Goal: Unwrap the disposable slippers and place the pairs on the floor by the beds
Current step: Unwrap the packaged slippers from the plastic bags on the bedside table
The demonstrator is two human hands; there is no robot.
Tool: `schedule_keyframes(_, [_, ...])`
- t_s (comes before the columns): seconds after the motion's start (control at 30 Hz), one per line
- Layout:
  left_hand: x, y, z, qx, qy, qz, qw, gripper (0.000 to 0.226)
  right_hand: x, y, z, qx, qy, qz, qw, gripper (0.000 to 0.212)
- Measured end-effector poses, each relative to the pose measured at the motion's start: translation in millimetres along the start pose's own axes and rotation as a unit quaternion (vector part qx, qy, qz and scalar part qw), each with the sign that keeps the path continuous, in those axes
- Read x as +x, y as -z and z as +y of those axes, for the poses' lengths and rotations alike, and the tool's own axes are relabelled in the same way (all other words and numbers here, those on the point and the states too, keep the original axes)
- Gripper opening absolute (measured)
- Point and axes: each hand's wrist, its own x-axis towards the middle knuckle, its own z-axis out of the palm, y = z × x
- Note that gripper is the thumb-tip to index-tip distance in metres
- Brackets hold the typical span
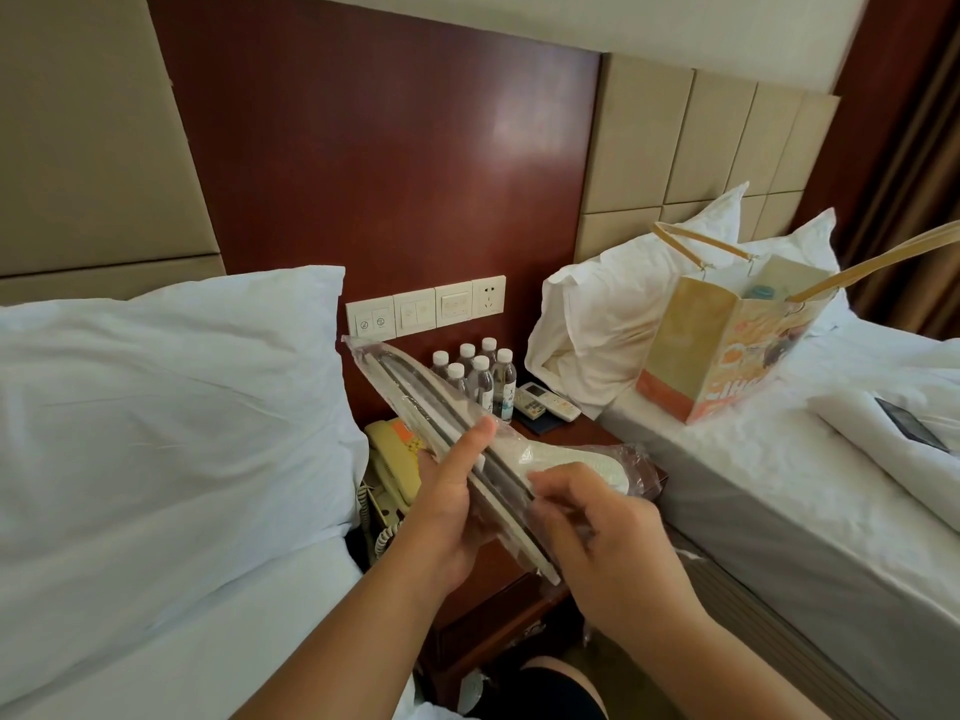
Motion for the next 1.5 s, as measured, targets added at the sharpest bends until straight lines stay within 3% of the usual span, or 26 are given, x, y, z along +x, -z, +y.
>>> schedule_keyframes(0.13, [3.2, 0.5, 1.8, 0.014, 0.017, 0.074, 0.997, 0.085, 1.8, 6.3, 6.6, 0.012, -0.034, 0.053, 0.998, 0.028])
schedule_keyframes(0.43, [5.6, -4.9, 9.9, -0.008, 0.069, 0.126, 0.990, 0.100, -7.9, 2.1, -3.1, -0.025, -0.027, -0.032, 0.999, 0.009])
schedule_keyframes(0.53, [3.8, -8.1, 12.8, 0.003, 0.071, 0.129, 0.989, 0.101, -4.9, 5.5, -1.3, -0.093, -0.023, -0.096, 0.991, 0.045])
schedule_keyframes(0.57, [2.8, -10.8, 13.3, 0.006, 0.072, 0.131, 0.989, 0.101, -2.9, 6.2, -1.9, -0.125, -0.012, -0.118, 0.985, 0.047])
schedule_keyframes(0.73, [1.8, -22.0, 20.1, 0.009, 0.058, 0.135, 0.989, 0.103, 5.5, 8.2, -7.5, -0.147, 0.010, -0.134, 0.980, 0.025])
schedule_keyframes(0.93, [6.0, -20.6, 38.1, 0.003, 0.054, 0.158, 0.986, 0.108, 1.3, 22.0, -7.3, -0.144, 0.014, -0.101, 0.984, 0.019])
schedule_keyframes(1.1, [10.3, -23.2, 43.3, -0.004, 0.066, 0.156, 0.986, 0.089, -5.4, 22.7, -9.1, -0.161, 0.023, -0.080, 0.983, 0.026])
schedule_keyframes(1.33, [11.4, -18.9, 39.9, -0.033, 0.035, 0.121, 0.992, 0.103, -2.9, 28.2, -3.7, -0.070, -0.061, 0.007, 0.996, 0.006])
schedule_keyframes(1.43, [11.0, -10.7, 31.6, -0.034, 0.027, 0.134, 0.990, 0.088, 0.1, 31.5, 0.7, 0.039, -0.146, 0.038, 0.988, 0.004])
schedule_keyframes(1.5, [11.2, -6.2, 27.0, -0.060, 0.019, 0.098, 0.993, 0.068, 1.9, 34.2, 0.8, 0.129, -0.193, 0.013, 0.973, 0.018])
